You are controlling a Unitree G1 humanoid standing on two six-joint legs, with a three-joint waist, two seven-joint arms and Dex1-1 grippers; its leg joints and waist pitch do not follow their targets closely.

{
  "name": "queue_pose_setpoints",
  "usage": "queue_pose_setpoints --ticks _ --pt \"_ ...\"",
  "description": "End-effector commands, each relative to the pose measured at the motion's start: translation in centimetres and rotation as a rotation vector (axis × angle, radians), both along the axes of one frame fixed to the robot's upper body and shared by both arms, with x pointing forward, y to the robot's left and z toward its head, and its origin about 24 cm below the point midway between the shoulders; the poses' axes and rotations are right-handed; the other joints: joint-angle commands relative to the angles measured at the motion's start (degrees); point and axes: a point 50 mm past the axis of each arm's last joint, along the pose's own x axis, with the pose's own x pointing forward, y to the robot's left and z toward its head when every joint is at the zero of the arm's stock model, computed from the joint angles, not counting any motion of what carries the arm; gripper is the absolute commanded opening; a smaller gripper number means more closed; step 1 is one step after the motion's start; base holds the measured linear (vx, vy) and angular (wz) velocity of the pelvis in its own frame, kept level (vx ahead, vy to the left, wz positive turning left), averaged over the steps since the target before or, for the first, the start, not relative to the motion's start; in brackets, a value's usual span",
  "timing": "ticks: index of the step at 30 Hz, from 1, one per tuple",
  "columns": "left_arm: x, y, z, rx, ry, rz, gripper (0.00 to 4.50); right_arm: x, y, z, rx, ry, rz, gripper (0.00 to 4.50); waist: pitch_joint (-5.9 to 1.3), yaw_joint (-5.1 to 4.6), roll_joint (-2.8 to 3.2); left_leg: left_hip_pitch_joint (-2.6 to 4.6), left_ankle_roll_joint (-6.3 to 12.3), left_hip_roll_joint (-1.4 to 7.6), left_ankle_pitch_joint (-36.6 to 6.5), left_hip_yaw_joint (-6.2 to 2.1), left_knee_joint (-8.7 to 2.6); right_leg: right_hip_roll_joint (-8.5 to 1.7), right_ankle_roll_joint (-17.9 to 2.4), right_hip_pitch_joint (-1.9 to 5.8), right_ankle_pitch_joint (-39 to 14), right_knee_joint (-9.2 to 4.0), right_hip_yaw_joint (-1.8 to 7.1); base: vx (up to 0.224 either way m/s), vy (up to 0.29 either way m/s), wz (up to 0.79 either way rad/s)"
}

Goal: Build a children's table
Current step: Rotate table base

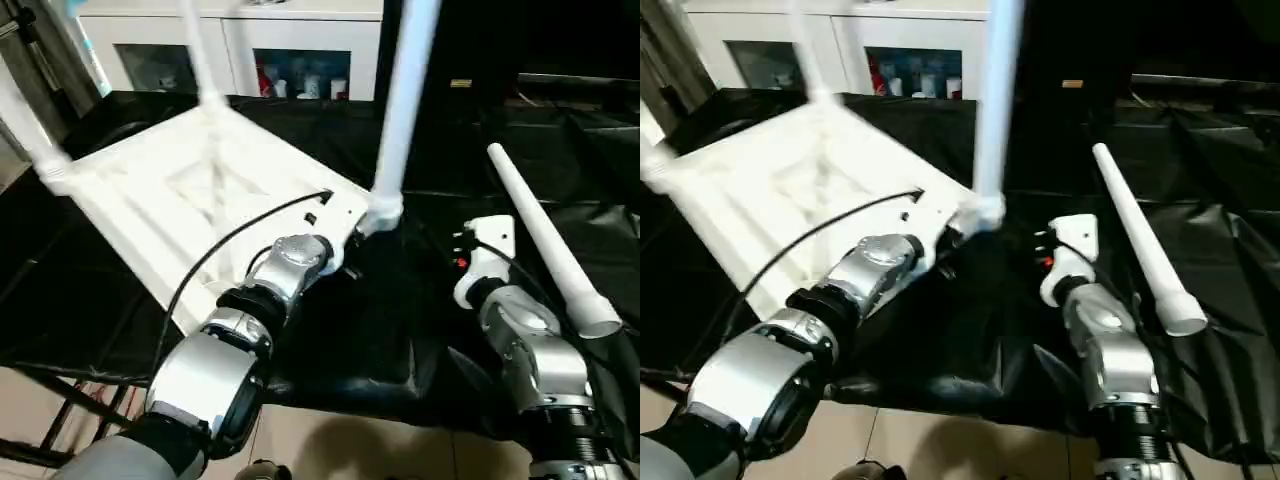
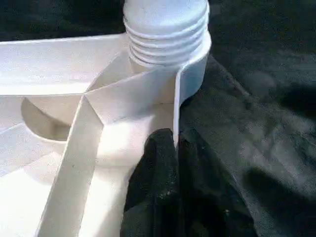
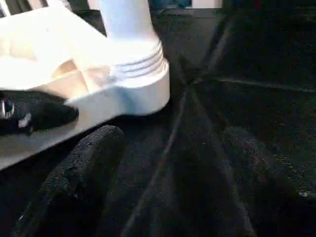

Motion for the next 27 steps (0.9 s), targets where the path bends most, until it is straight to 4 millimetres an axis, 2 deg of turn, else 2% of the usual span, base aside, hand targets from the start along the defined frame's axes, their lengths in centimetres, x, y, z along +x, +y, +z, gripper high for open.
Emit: queue_pose_setpoints --ticks 1,3,6,7,9,10,11,13,14,15,16,17,18,19,20,21,22,23,24,25,26,27 --pt "0.8 -0.6 3.0 -0.08 -0.142 -0.012 0.55 -0.2 0.6 -0.1 0.0 0.006 0.012 3.68 -4.95 0.59 -1.02 1.6 9.56 4.77 -3.67 -2.62 -2.93 -5.19 -15.86 3.37 1.42 -2.75 2.96 0.0 0.0 0.0" --pt "0.6 -0.4 2.7 -0.076 -0.148 -0.036 0.73 -0.3 0.9 -0.2 -0.015 0.011 0.019 3.68 -4.62 1.05 -0.89 1.86 7.89 4.88 -6.89 -2.54 -3.29 -5.23 -15.04 3.17 -2.63 -3.25 3.0 0.0 0.0 0.0" --pt "0.5 -0.2 2.5 -0.085 -0.136 -0.062 0.88 -0.3 1.1 -0.3 -0.021 0.015 0.025 3.68 -4.53 1.26 -1.0 1.99 6.06 4.87 -8.77 -2.55 -3.57 -5.23 -13.92 3.23 -5.45 -3.52 3.12 0.0 0.0 0.0" --pt "0.4 0.0 2.3 -0.077 -0.137 -0.077 1.11 -0.3 1.3 -0.4 -0.02 0.017 0.027 3.68 -4.54 1.32 -1.21 1.94 5.78 4.85 -8.74 -2.56 -3.6 -5.29 -13.74 3.31 -5.63 -3.5 3.15 0.0 0.0 0.0" --pt "0.4 0.5 2.2 -0.039 -0.153 -0.074 1.19 -0.4 1.5 -0.4 -0.017 0.018 0.031 3.68 -4.62 1.47 -1.0 1.89 5.29 4.9 -8.55 -2.66 -3.65 -5.31 -13.22 3.25 -5.46 -3.38 3.18 0.0 0.0 0.0" --pt "0.5 1.4 2.1 -0.006 -0.172 -0.046 1.24 -0.4 1.7 -0.4 -0.02 0.02 0.041 3.68 -4.71 1.61 -0.51 1.86 5.22 4.99 -8.27 -2.8 -3.64 -5.34 -13.1 3.24 -4.51 -3.21 3.23 0.0 0.0 0.0" --pt "0.5 1.4 2.1 -0.006 -0.172 -0.046 1.24 -0.4 1.7 -0.4 -0.02 0.02 0.041 3.68 -4.72 1.56 -0.68 1.7 5.23 5.09 -8.02 -2.91 -3.72 -5.34 -13.01 3.36 -3.75 -3.08 3.21 0.0 0.0 0.0" --pt "0.7 4.0 2.5 -0.026 -0.212 0.08 1.43 -0.4 2.4 -0.4 -0.034 0.023 0.082 3.68 -4.84 1.39 -0.88 1.66 5.16 5.16 -7.55 -2.91 -3.7 -5.35 -13.57 3.45 -1.72 -2.62 3.17 0.0 0.0 0.0" --pt "0.7 4.4 2.6 -0.035 -0.219 0.103 1.52 -0.4 2.5 -0.4 -0.034 0.024 0.087 3.68 -4.78 1.09 -0.76 1.39 5.68 5.03 -6.93 -2.8 -3.6 -5.29 -14.19 3.39 -0.36 -2.52 3.17 0.0 0.0 0.0" --pt "0.4 5.7 2.6 -0.041 -0.233 0.157 1.59 -0.4 2.7 -0.4 -0.033 0.027 0.102 3.68 -4.78 1.02 -0.9 1.67 5.48 5.0 -7.48 -2.56 -3.52 -5.16 -14.29 3.26 -1.75 -2.69 3.15 0.0 0.0 0.0" --pt "0.4 5.7 2.6 -0.041 -0.233 0.157 1.66 -0.4 2.7 -0.4 -0.033 0.027 0.102 3.68 -4.81 1.22 -0.69 1.72 5.35 5.17 -7.55 -2.72 -3.54 -5.37 -14.32 3.31 -2.3 -2.66 3.17 0.0 0.0 0.0" --pt "0.1 6.9 2.6 -0.033 -0.255 0.21 1.82 -0.4 2.9 -0.4 -0.035 0.029 0.111 3.68 -4.74 1.1 -0.79 1.79 4.83 5.22 -8.1 -2.61 -3.66 -5.11 -13.91 3.16 -3.61 -2.73 3.17 0.0 0.0 0.0" --pt "-0.1 7.5 2.6 -0.031 -0.264 0.239 1.82 -0.4 3.0 -0.5 -0.035 0.03 0.115 3.68 -4.7 1.18 -0.64 1.8 4.73 5.28 -8.28 -2.71 -3.7 -5.17 -13.8 3.08 -4.19 -2.82 3.19 0.0 0.0 0.0" --pt "-0.7 9.4 2.7 -0.02 -0.291 0.327 1.88 -0.3 3.3 -0.5 -0.037 0.033 0.128 3.68 -4.51 0.94 -0.89 1.7 4.52 5.22 -8.7 -2.58 -3.84 -4.92 -13.5 2.96 -5.06 -2.96 3.19 0.0 0.0 0.0" --pt "-0.7 9.4 2.7 -0.02 -0.291 0.327 1.88 -0.3 3.3 -0.5 -0.037 0.033 0.128 3.68 -4.46 0.71 -0.61 1.53 3.95 5.53 -9.32 -2.82 -4.08 -5.03 -13.26 3.03 -5.72 -2.86 3.18 0.0 0.0 0.0" --pt "-1.8 12.1 3.2 -0.004 -0.36 0.484 1.88 -0.1 4.0 -0.6 -0.039 0.038 0.147 3.68 -4.64 0.63 -0.5 1.88 3.14 5.47 -10.06 -2.78 -4.01 -4.9 -12.73 2.92 -6.56 -2.88 3.19 0.0 0.0 0.0" --pt "-2.5 13.3 3.5 0.007 -0.392 0.55 1.88 -0.1 4.2 -0.6 -0.041 0.039 0.156 3.68 -4.25 0.29 -0.47 1.52 2.69 5.47 -10.73 -2.89 -4.29 -4.88 -12.28 2.94 -7.1 -3.05 3.22 0.0 0.0 0.0" --pt "-2.5 13.3 3.5 0.007 -0.392 0.55 1.88 -0.1 4.2 -0.6 -0.041 0.039 0.156 3.68 -4.31 0.15 -0.49 1.52 2.42 5.48 -11.02 -2.86 -4.32 -4.81 -12.1 3.0 -7.25 -3.01 3.22 0.0 0.0 0.0" --pt "-3.2 14.6 3.7 0.026 -0.43 0.619 1.88 0.1 4.5 -0.6 -0.043 0.044 0.164 3.68 -4.14 0.12 -0.3 1.75 2.12 5.1 -11.82 -2.69 -4.22 -4.59 -11.46 2.56 -8.69 -3.34 3.27 0.0 0.0 0.0" --pt "-4.4 16.8 4.2 0.064 -0.496 0.74 1.88 0.4 5.1 -0.5 -0.053 0.045 0.178 3.68 -3.99 0.04 -0.08 1.73 1.47 5.27 -12.96 -2.86 -4.43 -4.63 -11.08 2.59 -9.83 -3.54 3.3 0.0 0.0 0.0" --pt "-4.5 16.9 4.2 0.066 -0.5 0.746 1.88 0.4 5.2 -0.5 -0.054 0.045 0.179 3.68 -3.97 -0.08 -0.17 1.61 1.25 5.29 -13.14 -2.92 -4.51 -4.6 -10.99 2.69 -9.73 -3.48 3.28 0.0 0.0 0.0" --pt "-5.2 17.9 4.4 0.073 -0.536 0.808 1.88 0.6 5.5 -0.4 -0.054 0.045 0.186 3.68 -3.81 -0.15 -0.22 1.82 0.96 5.09 -13.72 -2.81 -4.52 -4.31 -10.41 2.39 -10.55 -3.67 3.3 0.0 0.0 0.0"
